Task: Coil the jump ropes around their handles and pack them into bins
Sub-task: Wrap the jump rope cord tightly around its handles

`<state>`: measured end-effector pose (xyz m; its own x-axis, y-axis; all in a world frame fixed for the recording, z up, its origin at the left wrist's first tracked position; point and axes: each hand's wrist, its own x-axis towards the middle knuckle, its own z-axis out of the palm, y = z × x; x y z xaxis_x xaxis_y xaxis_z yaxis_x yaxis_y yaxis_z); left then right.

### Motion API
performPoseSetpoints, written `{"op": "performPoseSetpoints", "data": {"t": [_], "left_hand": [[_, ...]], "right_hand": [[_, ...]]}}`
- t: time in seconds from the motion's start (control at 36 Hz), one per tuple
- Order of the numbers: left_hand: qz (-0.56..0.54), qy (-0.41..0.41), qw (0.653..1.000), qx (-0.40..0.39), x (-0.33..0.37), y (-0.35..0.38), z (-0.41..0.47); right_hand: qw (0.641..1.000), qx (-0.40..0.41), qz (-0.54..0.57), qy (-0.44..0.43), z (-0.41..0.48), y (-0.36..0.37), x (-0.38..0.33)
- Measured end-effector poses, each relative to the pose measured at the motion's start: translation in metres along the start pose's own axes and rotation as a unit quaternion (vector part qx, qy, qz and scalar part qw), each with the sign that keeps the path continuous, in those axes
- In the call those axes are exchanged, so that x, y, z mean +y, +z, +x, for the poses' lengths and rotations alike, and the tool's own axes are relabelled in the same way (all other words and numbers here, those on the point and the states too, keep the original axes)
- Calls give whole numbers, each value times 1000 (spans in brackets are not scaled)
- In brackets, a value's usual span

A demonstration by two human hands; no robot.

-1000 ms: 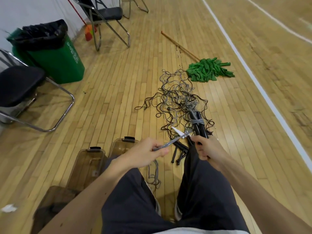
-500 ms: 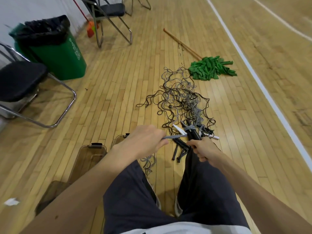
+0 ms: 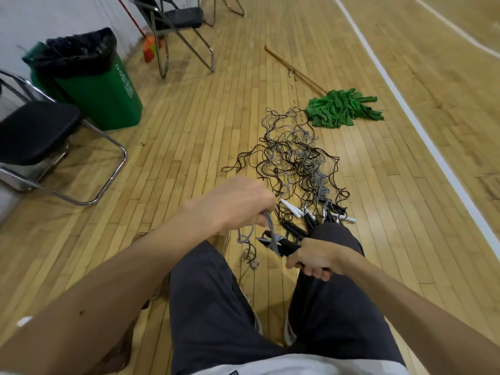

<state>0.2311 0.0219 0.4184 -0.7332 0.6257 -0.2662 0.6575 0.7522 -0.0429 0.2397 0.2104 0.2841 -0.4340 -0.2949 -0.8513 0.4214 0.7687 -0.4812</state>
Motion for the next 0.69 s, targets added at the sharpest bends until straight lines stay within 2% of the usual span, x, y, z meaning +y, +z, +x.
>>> {"op": "performPoseSetpoints", "data": {"t": [0.19, 0.39, 0.47, 0.61, 0.69], "left_hand": [[-102, -3, 992, -71, -15, -4, 14], [-217, 22, 968, -122, -26, -1, 32], [-283, 13, 947, -152, -31, 7, 33], [-395, 33, 896, -199, -35, 25, 32], [-442, 45, 871, -212, -33, 34, 31]], "right_hand": [[991, -77, -109, 17, -18, 2, -4], [975, -79, -208, -30, -43, 17, -13], [968, -85, -232, -50, -54, 23, -10], [968, -131, -204, -67, -73, 32, -4], [965, -138, -193, -111, -86, 35, -8]]}}
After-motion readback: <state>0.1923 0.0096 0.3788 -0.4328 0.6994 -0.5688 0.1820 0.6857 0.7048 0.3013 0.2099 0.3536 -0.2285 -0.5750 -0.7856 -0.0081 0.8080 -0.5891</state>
